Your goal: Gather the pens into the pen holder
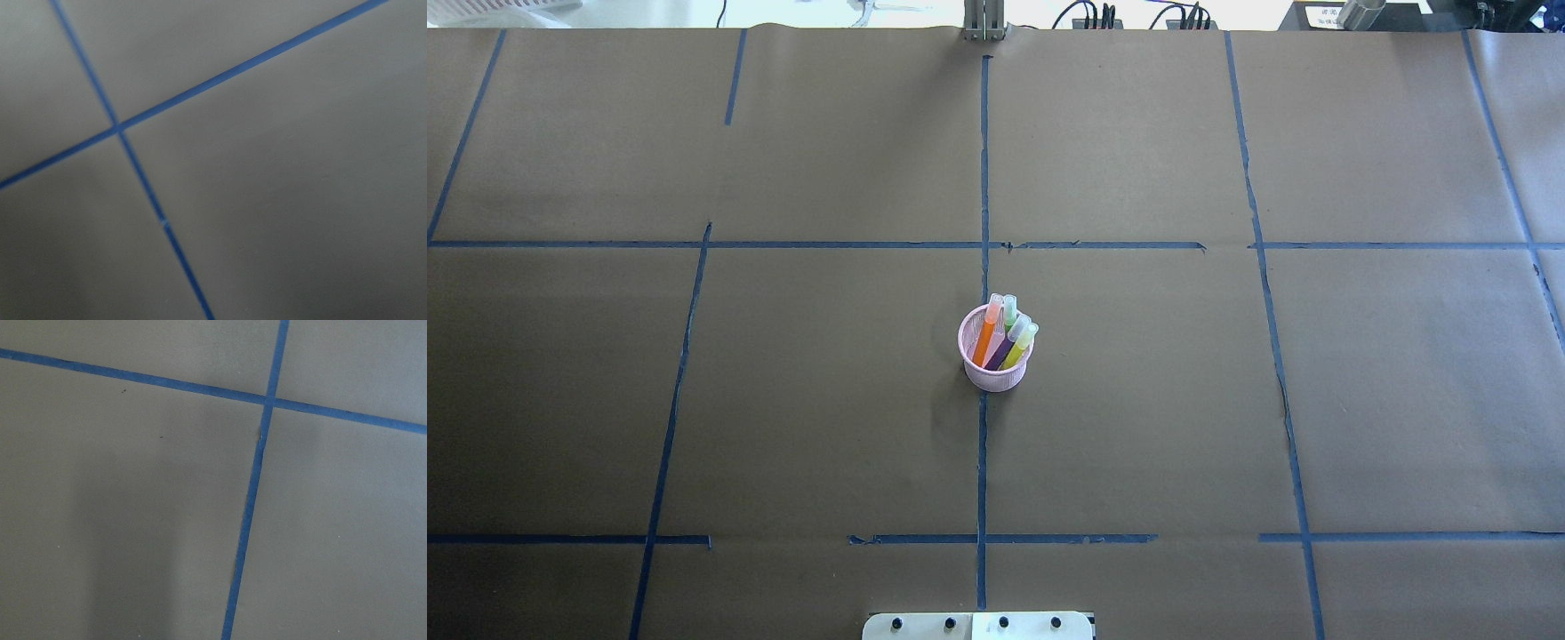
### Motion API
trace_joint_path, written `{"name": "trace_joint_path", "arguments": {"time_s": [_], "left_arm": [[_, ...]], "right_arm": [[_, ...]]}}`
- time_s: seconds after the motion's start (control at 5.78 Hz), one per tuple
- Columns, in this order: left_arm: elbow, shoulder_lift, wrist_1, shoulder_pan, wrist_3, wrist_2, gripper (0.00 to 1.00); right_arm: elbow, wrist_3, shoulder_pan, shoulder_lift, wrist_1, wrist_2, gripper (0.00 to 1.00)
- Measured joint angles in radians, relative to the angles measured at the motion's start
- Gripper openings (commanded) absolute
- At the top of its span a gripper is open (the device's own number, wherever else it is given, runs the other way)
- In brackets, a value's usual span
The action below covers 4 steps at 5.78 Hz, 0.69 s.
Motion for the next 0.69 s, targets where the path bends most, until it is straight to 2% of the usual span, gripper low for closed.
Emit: {"name": "trace_joint_path", "arguments": {"time_s": [0.17,0.69], "left_arm": [[0.017,0.035,-0.01,-0.029,-0.001,-0.053,1.0],[-0.002,0.166,-0.109,-0.062,0.063,-0.069,1.0]], "right_arm": [[-0.005,-0.013,0.023,0.0,-0.029,0.019,1.0],[-0.008,-0.015,0.031,0.004,-0.063,0.031,1.0]]}}
